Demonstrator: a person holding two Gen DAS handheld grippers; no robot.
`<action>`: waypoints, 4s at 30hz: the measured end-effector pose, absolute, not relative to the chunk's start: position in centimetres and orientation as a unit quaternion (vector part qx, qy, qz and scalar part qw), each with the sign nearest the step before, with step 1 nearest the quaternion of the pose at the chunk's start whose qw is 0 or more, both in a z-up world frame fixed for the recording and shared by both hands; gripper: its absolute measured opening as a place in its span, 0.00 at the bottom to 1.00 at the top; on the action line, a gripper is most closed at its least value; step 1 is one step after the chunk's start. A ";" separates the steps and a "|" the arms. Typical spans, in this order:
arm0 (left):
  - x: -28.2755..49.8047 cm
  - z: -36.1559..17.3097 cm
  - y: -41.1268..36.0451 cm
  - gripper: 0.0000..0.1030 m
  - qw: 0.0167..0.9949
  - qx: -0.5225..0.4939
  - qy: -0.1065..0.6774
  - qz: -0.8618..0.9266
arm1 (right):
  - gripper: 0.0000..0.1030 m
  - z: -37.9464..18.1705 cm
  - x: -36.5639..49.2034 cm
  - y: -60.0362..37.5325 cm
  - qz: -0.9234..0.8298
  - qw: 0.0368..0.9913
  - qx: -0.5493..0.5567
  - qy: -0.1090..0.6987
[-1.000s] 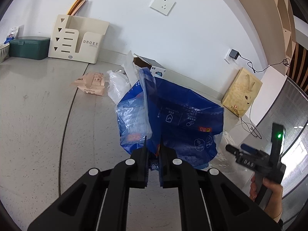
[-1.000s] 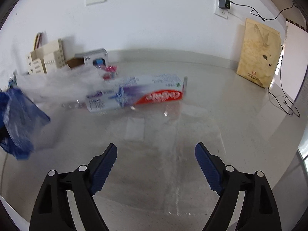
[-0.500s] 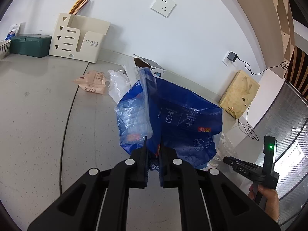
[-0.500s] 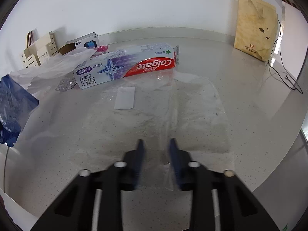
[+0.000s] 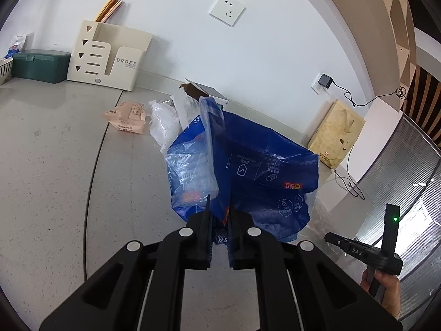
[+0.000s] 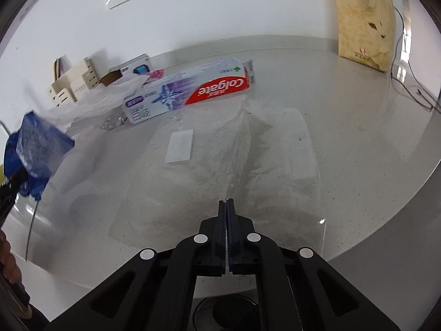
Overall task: Collect trash
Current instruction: 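Lift both bags off the counter and carry them down over the wastebasket, then open both tools to drop the bags into the wastebasket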
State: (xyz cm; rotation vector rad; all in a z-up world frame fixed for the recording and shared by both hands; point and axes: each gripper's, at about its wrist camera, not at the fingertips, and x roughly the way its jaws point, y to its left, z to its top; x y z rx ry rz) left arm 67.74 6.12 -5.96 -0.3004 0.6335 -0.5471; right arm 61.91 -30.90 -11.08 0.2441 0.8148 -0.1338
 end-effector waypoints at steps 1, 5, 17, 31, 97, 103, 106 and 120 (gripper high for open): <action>67.5 -5.9 6.0 0.09 0.903 -0.144 0.305 -0.266 | 0.05 -10.9 61.5 -30.6 -0.061 0.911 0.118 0.390; 66.3 -5.4 5.6 0.09 0.904 -0.133 0.301 -0.273 | 0.05 -9.9 60.3 -29.4 -0.052 0.920 0.104 0.373; 61.3 -3.6 5.4 0.09 0.915 -0.115 0.285 -0.261 | 0.05 -7.0 55.3 -28.0 -0.026 0.940 0.104 0.324; 53.5 -6.1 2.7 0.09 0.912 -0.091 0.305 -0.258 | 0.05 -5.2 45.9 -27.4 -0.006 0.951 0.083 0.297; 52.7 -51.0 -5.8 0.08 0.693 0.038 0.684 -0.225 | 0.06 -47.8 46.0 -23.2 0.094 0.745 0.123 0.649; 53.3 -54.4 -7.8 0.08 0.668 0.076 0.707 -0.220 | 0.06 -51.2 48.1 -22.3 0.065 0.721 0.116 0.680; 53.6 -54.6 -8.3 0.12 0.667 0.073 0.707 -0.224 | 0.06 -51.8 47.9 -22.8 0.051 0.714 0.117 0.688; 53.5 -52.8 -7.8 0.96 0.688 0.066 0.688 -0.222 | 0.94 -49.8 47.3 -24.8 -0.029 0.736 0.115 0.666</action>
